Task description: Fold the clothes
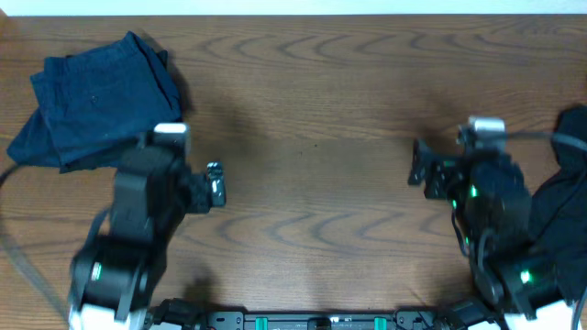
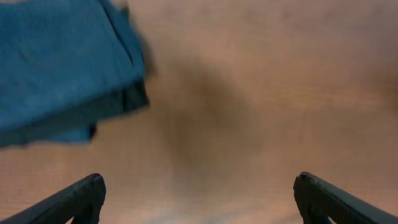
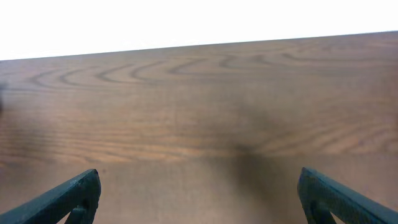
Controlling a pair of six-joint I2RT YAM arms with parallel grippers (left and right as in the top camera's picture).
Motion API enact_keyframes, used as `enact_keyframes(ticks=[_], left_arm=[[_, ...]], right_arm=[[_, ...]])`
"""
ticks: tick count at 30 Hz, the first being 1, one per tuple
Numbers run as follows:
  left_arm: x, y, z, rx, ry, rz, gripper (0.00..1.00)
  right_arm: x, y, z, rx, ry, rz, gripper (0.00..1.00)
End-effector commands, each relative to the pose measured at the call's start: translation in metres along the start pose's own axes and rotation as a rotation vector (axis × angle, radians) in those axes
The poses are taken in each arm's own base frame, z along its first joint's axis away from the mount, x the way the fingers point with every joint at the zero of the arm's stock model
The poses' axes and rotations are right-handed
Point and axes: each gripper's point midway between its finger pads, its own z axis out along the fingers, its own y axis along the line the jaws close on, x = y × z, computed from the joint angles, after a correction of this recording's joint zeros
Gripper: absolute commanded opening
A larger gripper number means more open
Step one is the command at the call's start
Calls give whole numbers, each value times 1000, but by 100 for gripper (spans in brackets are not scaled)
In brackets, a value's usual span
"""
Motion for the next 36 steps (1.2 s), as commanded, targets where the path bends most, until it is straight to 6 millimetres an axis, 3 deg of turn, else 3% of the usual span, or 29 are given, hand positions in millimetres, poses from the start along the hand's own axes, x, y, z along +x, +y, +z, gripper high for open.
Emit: enact_keyframes(ticks=[1, 10, 18, 29, 36], left_arm=[[3, 4, -5, -7, -65, -15, 98], [3, 3, -12, 8, -90, -17, 98], [4, 3, -12, 8, -89, -17, 98], [4, 3, -12, 8, -89, -17, 98], [4, 3, -12, 8, -90, -17, 98]], right_arm=[[21, -11, 0, 44, 9, 9, 99], [80, -25, 8, 92, 183, -46, 99], [115, -37, -1, 134, 335, -95, 99], [120, -41, -6, 143, 354, -97, 99], [112, -65, -12, 216, 310, -10, 99]])
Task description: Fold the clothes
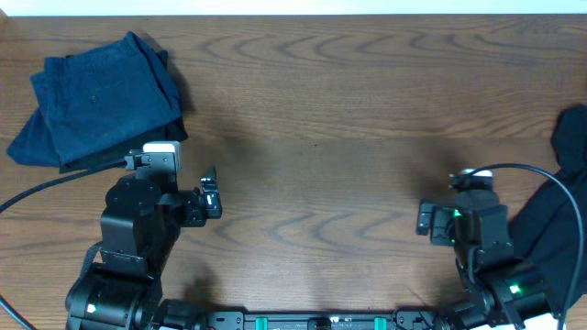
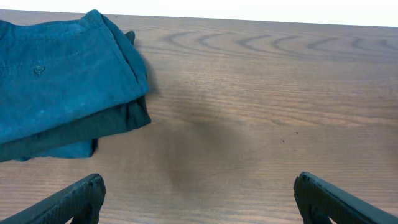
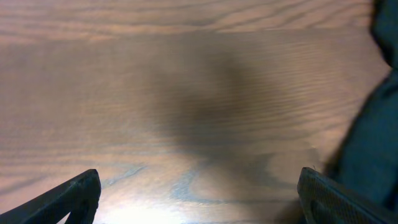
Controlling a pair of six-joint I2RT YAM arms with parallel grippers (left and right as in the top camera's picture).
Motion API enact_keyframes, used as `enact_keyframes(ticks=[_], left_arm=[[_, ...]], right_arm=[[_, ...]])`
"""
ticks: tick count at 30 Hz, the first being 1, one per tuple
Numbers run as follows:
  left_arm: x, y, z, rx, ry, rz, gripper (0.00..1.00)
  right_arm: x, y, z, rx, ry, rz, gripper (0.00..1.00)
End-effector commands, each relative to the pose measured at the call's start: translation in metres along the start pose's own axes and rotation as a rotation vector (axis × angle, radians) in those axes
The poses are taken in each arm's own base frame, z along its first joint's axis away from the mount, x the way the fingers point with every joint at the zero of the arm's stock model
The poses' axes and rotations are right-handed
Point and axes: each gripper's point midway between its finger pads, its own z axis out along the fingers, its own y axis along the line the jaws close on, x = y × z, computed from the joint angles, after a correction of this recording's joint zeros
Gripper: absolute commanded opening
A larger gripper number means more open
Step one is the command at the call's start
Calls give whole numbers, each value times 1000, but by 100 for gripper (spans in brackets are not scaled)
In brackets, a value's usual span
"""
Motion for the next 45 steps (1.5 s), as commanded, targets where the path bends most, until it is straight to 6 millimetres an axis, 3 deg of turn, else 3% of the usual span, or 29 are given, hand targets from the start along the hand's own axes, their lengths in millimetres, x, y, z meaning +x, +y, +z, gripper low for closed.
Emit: enact_keyframes(ticks=[1, 11, 19, 26, 33, 45], left_arm=[[1, 1, 0, -5, -3, -8, 98], [1, 1, 0, -5, -3, -8, 98], [1, 1, 0, -5, -3, -8, 98], [1, 1, 0, -5, -3, -8, 98], [1, 1, 0, -5, -3, -8, 98], [1, 1, 0, -5, -3, -8, 98]], right_arm=[[1, -18, -4, 49, -16, 71, 99], [4, -38, -21, 58, -184, 151, 99], [-16, -19, -8, -70, -489, 80, 99], [-32, -14, 6, -117, -737, 87, 99], [-28, -9, 10, -94, -736, -41, 99], [-28, -6, 10, -111, -736, -44, 99]])
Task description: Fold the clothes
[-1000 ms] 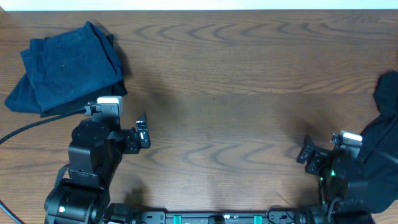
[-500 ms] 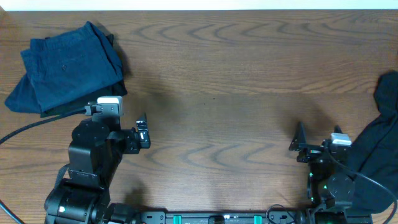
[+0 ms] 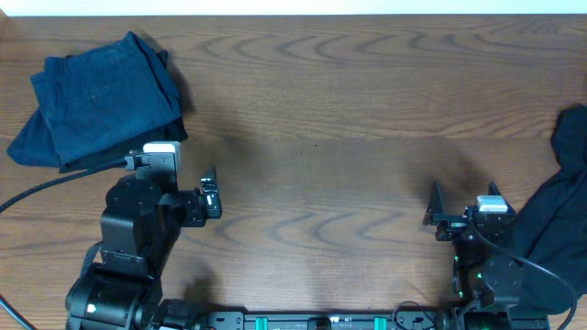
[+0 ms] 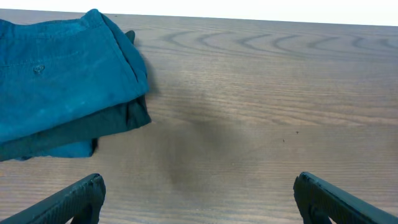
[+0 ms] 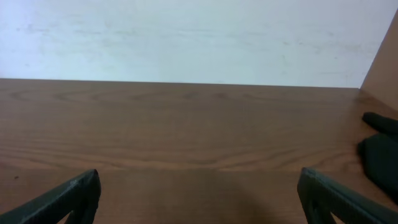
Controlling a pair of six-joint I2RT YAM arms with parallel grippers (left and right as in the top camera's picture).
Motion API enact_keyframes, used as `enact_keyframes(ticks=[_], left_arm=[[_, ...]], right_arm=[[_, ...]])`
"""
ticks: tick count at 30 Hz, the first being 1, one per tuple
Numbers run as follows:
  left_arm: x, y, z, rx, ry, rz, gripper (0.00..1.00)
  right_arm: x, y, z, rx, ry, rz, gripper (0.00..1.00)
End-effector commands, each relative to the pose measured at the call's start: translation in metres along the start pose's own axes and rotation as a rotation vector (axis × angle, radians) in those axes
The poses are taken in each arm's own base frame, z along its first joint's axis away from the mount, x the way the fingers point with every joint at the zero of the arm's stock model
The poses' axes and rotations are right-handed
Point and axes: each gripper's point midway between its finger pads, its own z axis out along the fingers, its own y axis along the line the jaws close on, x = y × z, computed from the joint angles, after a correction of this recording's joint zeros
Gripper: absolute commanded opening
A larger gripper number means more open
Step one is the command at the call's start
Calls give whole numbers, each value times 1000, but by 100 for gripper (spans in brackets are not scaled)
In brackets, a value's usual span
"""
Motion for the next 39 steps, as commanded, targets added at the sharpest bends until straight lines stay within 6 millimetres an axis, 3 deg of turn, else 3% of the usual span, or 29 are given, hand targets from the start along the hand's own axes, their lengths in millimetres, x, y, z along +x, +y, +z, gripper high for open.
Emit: enact_keyframes(ticks=[1, 29, 35, 39], left_arm=[[0, 1, 0, -5, -5, -8, 98], [2, 3, -6, -12, -18, 4, 98], [51, 16, -19, -40, 71, 45, 98], [88, 25, -8, -56, 70, 40, 98]], right_arm=[[2, 0, 0, -4, 0, -19, 99], [2, 0, 0, -4, 0, -19, 99], [2, 0, 0, -4, 0, -19, 99], [2, 0, 0, -4, 0, -19, 99]])
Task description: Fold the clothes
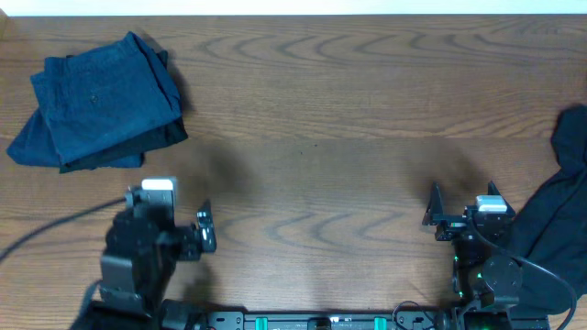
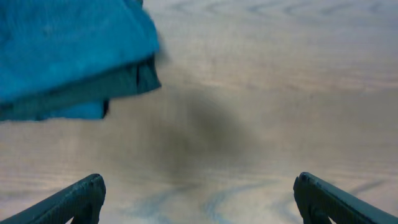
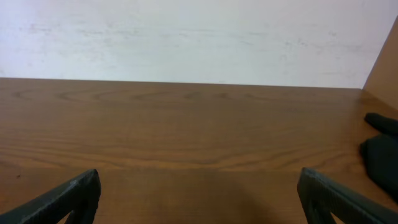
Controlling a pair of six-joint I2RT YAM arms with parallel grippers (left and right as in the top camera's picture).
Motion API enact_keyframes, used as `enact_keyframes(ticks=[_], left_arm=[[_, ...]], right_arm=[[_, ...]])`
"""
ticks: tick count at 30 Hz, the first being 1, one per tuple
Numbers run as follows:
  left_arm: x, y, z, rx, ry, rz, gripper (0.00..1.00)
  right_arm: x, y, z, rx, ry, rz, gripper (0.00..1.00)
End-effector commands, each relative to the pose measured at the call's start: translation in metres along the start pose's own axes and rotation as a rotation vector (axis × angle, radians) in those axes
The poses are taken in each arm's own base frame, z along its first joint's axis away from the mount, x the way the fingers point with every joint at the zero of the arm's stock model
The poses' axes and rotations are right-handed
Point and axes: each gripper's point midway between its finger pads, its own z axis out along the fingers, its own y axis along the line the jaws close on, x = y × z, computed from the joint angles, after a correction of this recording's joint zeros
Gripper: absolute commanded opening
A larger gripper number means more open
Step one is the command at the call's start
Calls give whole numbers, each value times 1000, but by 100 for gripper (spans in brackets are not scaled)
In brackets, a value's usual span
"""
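A folded blue garment (image 1: 96, 101) lies at the table's far left; the left wrist view shows it (image 2: 68, 56) blurred at upper left. A dark garment (image 1: 555, 225) is heaped unfolded at the right edge, its tip (image 3: 380, 149) showing in the right wrist view. My left gripper (image 1: 204, 234) is open near the front left, apart from the blue garment, with nothing between its fingers (image 2: 74, 199). My right gripper (image 1: 431, 206) is open near the front right, just left of the dark heap, fingers (image 3: 68, 196) empty.
The brown wooden table (image 1: 312, 119) stretches between the two garments. A white wall (image 3: 186, 37) rises beyond the far edge. A black cable (image 1: 46, 229) runs from the left arm toward the left edge.
My left arm has drawn back toward the front edge, farther from the folded blue garment. The right arm and both garments stay where they were.
Both arms were out over the table, the left beside the folded blue garment, the right near the dark heap. Then both stood farther back. The right arm then sat at the front edge, and now the left has drawn back too. Both grippers stayed open.
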Motion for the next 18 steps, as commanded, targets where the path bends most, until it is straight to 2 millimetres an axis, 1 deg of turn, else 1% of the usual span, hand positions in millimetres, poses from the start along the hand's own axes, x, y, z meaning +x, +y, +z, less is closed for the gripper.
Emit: enact_keyframes(ticks=[1, 4, 8, 13, 15, 17, 18], left_arm=[[32, 8, 17, -29, 3, 11, 98], [44, 11, 35, -33, -78, -3, 98], [46, 14, 57, -31, -219, -29, 98], [38, 17, 76, -35, -396, -46, 98], [31, 17, 80, -36, -464, -20, 98], [28, 14, 84, -26, -507, 33, 98], [29, 14, 84, -30, -502, 57, 98]], right_arm=[[1, -1, 0, 0, -1, -19, 99], [1, -1, 0, 0, -1, -19, 99], [1, -1, 0, 0, -1, -19, 99], [1, -1, 0, 0, -1, -19, 99], [1, -1, 0, 0, -1, -19, 99], [1, -1, 0, 0, -1, -19, 99], [1, -1, 0, 0, -1, -19, 99]])
